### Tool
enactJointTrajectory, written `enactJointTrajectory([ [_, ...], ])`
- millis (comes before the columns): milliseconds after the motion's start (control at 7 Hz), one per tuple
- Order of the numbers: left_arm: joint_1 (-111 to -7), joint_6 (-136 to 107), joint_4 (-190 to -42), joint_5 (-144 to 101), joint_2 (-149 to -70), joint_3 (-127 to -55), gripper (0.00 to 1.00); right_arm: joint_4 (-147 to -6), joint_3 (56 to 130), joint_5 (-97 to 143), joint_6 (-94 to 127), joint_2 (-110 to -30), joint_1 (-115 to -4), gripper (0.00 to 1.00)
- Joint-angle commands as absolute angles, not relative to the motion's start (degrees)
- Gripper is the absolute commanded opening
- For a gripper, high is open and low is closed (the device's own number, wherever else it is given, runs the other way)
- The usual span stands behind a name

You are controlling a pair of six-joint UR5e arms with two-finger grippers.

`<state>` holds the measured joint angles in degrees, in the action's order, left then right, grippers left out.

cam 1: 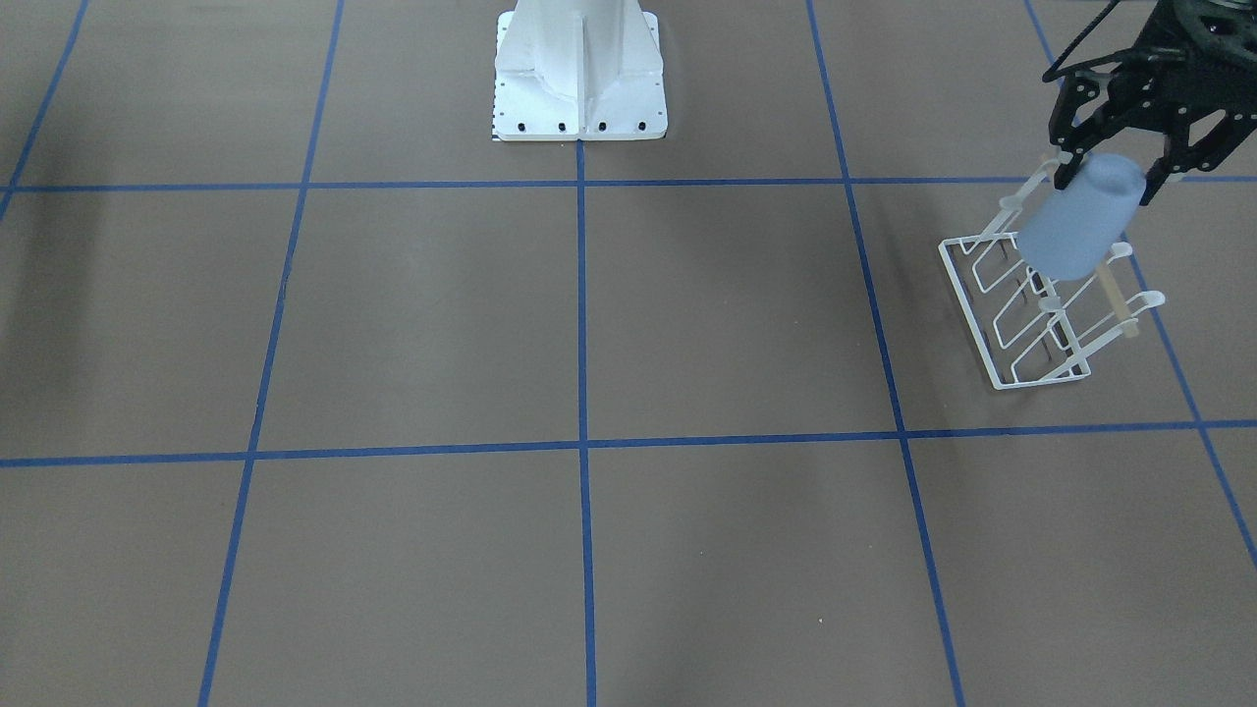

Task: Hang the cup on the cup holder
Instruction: 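Lower the cup onto the rack's top hook with the left gripper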

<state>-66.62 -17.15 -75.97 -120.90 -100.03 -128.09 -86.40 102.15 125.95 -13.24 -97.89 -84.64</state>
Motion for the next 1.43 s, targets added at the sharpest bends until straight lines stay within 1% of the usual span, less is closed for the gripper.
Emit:
enactJointTrajectory([
  [0,-68.29,-16.96,-82.84,-120.94,-101.42,-120.45,0.0,-86.4,102.13,126.03,-13.18,-97.91,-84.64,1.0],
  [143,-68.29,-17.22,-83.66,-121.46,-102.99,-117.45,0.0,-86.4,102.04,125.95,-13.18,-97.91,-84.55,1.0],
  [429,-68.29,-16.53,-83.76,-126.03,-103.01,-114.36,0.0,-86.4,101.78,126.03,-13.18,-97.91,-84.55,1.0],
  [714,-68.2,-16.35,-84.55,-126.04,-102.48,-113.04,0.0,-86.31,101.78,126.04,-13.1,-97.82,-84.55,1.0],
  [1286,-68.2,-17.14,-87.27,-126.21,-99.15,-113.37,0.0,-86.31,101.78,126.12,-13.09,-97.82,-84.55,1.0],
])
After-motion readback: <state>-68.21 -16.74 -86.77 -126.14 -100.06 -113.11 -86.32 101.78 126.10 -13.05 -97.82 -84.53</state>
